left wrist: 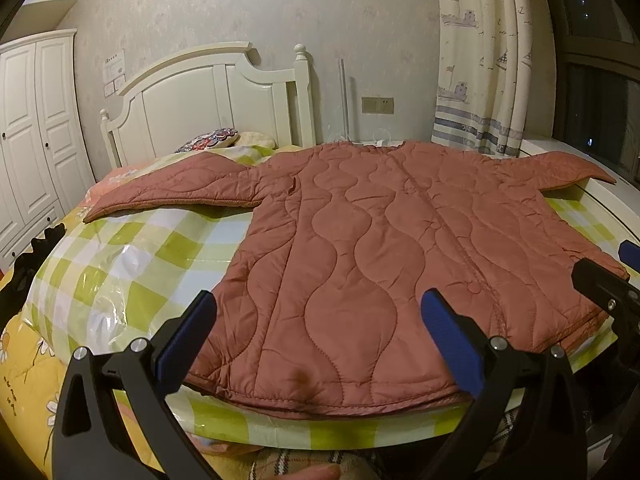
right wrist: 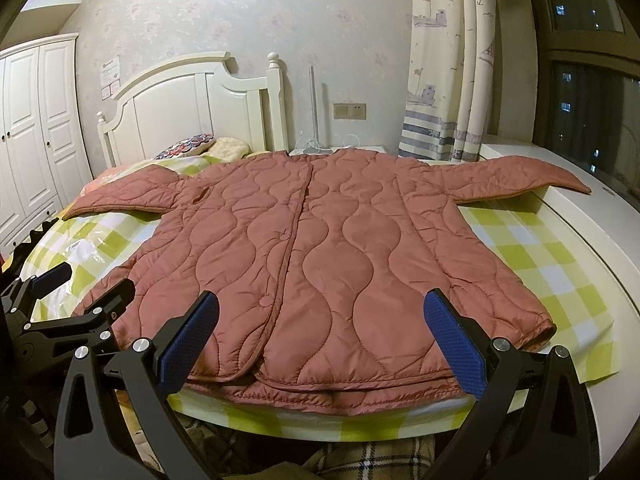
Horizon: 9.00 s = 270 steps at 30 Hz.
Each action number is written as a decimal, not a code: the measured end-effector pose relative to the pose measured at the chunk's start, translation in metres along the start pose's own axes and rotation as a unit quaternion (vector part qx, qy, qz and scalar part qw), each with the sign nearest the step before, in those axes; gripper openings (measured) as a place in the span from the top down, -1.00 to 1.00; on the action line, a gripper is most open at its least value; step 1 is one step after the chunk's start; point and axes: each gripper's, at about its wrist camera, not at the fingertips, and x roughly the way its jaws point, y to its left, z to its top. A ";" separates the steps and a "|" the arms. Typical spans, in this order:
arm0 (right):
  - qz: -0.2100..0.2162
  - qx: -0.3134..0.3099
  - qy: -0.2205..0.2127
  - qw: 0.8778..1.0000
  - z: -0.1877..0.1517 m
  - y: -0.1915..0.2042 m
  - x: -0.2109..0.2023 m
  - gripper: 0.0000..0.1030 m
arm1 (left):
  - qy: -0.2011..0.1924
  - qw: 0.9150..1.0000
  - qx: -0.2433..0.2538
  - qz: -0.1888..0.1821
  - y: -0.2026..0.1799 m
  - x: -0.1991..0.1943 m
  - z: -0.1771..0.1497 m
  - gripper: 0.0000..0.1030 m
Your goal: Fold large clothes
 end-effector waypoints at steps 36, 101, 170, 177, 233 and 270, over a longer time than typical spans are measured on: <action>0.001 0.004 0.006 1.000 -0.004 0.002 0.003 -0.91 | 0.001 1.000 -0.001 -0.001 0.001 0.001 0.000 -0.96; -0.175 -0.086 -0.065 0.979 0.205 -0.143 0.219 0.61 | 0.169 0.979 0.019 -0.115 0.023 0.248 0.076 -0.96; -0.107 0.025 0.145 0.983 0.127 -0.151 0.293 -0.15 | 0.061 0.989 -0.003 -0.136 -0.042 0.312 0.165 -0.96; -0.063 0.110 0.105 0.986 0.145 -0.190 0.268 -0.15 | 0.093 0.985 -0.007 -0.143 -0.040 0.324 0.159 -0.96; -0.042 -0.038 0.174 0.983 0.075 -0.083 0.260 -0.90 | 0.116 0.966 -0.185 -0.137 0.061 0.289 0.132 -0.96; 0.003 0.034 0.089 0.995 0.077 -0.097 0.217 -0.90 | -0.007 0.950 -0.022 -0.312 -0.066 0.228 0.176 -0.70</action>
